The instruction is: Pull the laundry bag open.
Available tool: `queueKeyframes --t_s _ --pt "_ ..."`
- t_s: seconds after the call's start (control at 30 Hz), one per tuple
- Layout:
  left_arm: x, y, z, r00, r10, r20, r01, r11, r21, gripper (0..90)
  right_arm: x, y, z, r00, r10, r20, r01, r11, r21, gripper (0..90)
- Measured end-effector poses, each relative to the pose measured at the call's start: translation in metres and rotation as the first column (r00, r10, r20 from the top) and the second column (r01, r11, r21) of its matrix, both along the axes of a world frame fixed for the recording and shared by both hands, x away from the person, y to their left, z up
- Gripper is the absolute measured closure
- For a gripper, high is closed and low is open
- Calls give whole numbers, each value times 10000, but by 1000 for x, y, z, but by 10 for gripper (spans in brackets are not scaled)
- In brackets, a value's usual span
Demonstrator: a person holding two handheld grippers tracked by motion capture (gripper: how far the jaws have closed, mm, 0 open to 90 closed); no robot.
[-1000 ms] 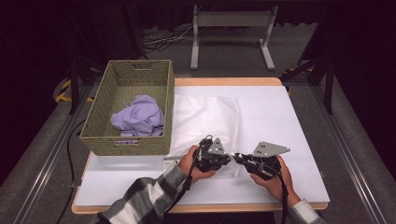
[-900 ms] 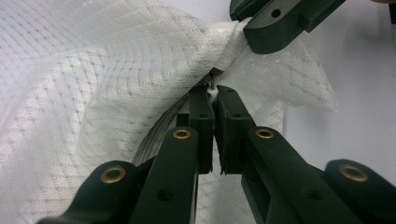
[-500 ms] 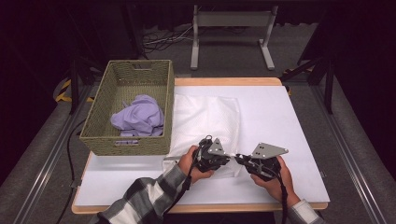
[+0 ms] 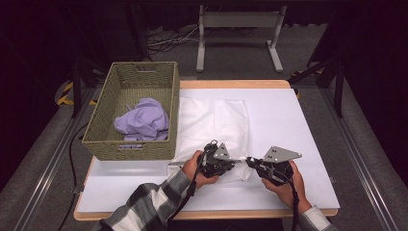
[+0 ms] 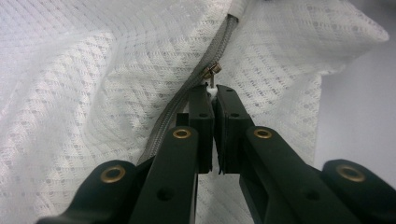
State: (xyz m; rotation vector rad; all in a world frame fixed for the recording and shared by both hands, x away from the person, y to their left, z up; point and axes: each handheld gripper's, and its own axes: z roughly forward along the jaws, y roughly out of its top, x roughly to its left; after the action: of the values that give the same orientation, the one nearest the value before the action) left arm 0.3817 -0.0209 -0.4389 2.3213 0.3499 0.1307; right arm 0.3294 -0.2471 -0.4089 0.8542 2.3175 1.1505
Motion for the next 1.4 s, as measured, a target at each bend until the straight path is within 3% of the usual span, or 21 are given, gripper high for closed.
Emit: queueKeyframes --t_s 0.23,0.8,1.0,1.1,1.4 --pt "4 11 -2 9998 102 -195 -102 9999 -30 867 0 -2 1 10000 -60 26 60 10000 35 868" --pt "3 18 -3 9998 185 -93 -181 9993 328 867 2 -4 0 9999 -118 -12 118 9999 -10 868" --pt "6 23 -4 9994 249 -248 -242 9993 298 867 3 -8 1 9997 -239 -77 240 9996 143 868" --pt "5 28 -2 9989 199 -424 -182 9991 383 867 3 -9 1 9996 -262 -74 263 9996 142 868" --pt "1 48 3 9983 374 -442 -339 9965 763 867 4 -12 2 9991 -394 -139 398 9987 304 868"
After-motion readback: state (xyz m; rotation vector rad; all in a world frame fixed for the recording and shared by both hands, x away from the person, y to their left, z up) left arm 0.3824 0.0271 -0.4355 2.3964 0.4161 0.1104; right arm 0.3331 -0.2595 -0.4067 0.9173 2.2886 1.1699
